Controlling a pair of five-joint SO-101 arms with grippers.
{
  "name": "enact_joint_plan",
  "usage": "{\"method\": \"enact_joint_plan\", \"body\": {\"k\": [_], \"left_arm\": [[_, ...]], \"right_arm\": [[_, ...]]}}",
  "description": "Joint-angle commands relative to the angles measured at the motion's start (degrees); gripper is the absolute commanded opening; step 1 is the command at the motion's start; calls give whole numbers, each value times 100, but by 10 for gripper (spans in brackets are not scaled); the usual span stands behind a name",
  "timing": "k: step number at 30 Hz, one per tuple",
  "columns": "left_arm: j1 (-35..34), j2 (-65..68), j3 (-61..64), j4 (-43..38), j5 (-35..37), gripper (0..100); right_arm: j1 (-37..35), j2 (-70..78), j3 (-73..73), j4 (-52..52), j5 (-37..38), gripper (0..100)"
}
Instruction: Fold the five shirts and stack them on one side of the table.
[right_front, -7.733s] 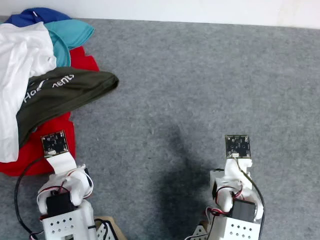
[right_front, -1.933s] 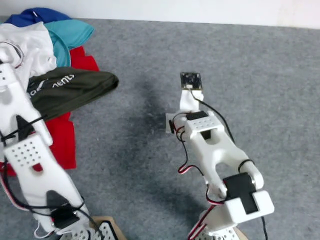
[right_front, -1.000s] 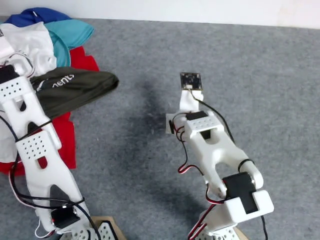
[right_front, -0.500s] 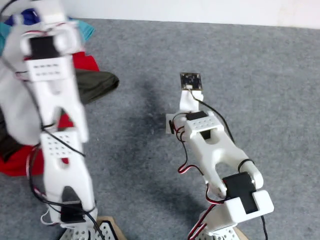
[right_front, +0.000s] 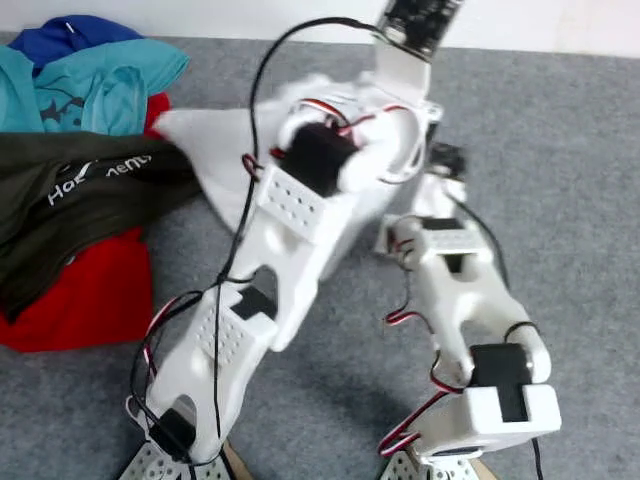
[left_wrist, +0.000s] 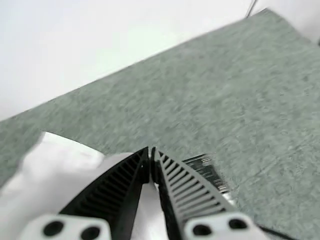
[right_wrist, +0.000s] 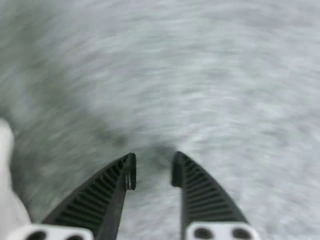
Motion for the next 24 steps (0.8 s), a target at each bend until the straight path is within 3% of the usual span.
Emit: {"method": "enact_joint_plan", "body": {"k": [1,6,9,13,16,21,24], "left_arm": [[-48,-356,119,-211,18,199],[-207,-391,163,53,782,432],[-233,-462,84,273,774,475],[-901,-690,-224,756,774,445],[-1710,-857,-435,1187,782,402],[-2976,-1130,-312,1477,800,294],[-3257,-1323,40,1495,800,210]], "right_arm": [[576,-75,-154,-48,-448,73],[1051,-75,-295,-40,-501,73],[1288,-75,-400,-40,-501,73],[1297,-277,-400,330,-475,87],[1059,-848,-330,760,-360,163],[286,-2044,444,998,651,199],[-259,-2853,989,989,870,199]]}}
